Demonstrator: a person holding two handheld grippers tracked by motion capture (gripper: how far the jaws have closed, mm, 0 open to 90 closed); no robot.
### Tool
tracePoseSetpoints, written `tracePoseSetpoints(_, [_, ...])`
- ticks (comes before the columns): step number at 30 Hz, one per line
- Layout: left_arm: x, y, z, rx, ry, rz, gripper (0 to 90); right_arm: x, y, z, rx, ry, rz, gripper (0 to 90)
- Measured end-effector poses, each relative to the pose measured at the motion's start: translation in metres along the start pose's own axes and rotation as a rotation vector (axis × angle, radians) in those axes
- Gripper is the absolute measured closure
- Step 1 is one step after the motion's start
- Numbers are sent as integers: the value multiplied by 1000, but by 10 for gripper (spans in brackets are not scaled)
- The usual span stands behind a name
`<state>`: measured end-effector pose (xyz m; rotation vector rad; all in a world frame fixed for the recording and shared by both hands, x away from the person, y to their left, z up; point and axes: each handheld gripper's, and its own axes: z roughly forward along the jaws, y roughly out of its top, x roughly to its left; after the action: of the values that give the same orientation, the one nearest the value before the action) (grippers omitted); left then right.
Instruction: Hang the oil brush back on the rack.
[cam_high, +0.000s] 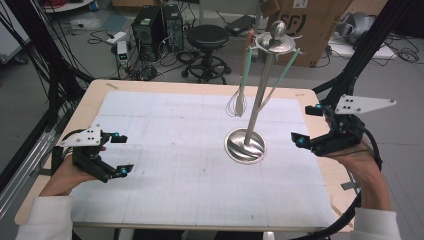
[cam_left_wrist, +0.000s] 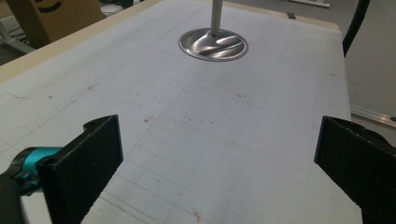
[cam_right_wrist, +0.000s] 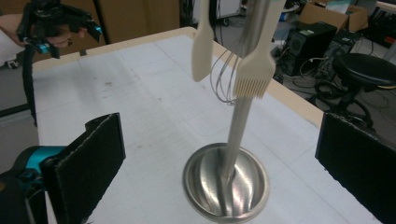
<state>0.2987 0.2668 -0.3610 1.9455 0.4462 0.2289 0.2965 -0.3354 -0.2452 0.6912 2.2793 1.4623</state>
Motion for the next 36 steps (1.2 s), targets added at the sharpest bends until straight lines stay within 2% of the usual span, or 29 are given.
tracePoseSetpoints(9, [-4, -5, 0, -18, 17, 8, 17, 18, -33, 16, -32, -9, 15, 2])
tracePoseSetpoints(20, [-8, -17, -6, -51, 44, 14, 17, 27, -80, 38, -83, -52, 67, 2])
tracePoseSetpoints(26, [-8, -23, -6, -69, 65, -4, 17, 32, -88, 47, -66, -67, 56, 2])
tracePoseSetpoints(27, [-8, -24, -7, -71, 68, -6, 17, 33, -89, 47, -73, -71, 49, 2])
tracePoseSetpoints(30, [-9, -25, -6, -82, 67, -12, 17, 34, -97, 50, -109, -67, 67, 2])
tracePoseSetpoints(32, [-9, -25, -5, -77, 68, -5, 17, 34, -102, 53, -112, -66, 66, 2])
tracePoseSetpoints(36, [-10, -26, -5, -79, 68, -7, 17, 31, -109, 60, -76, -67, 83, 2])
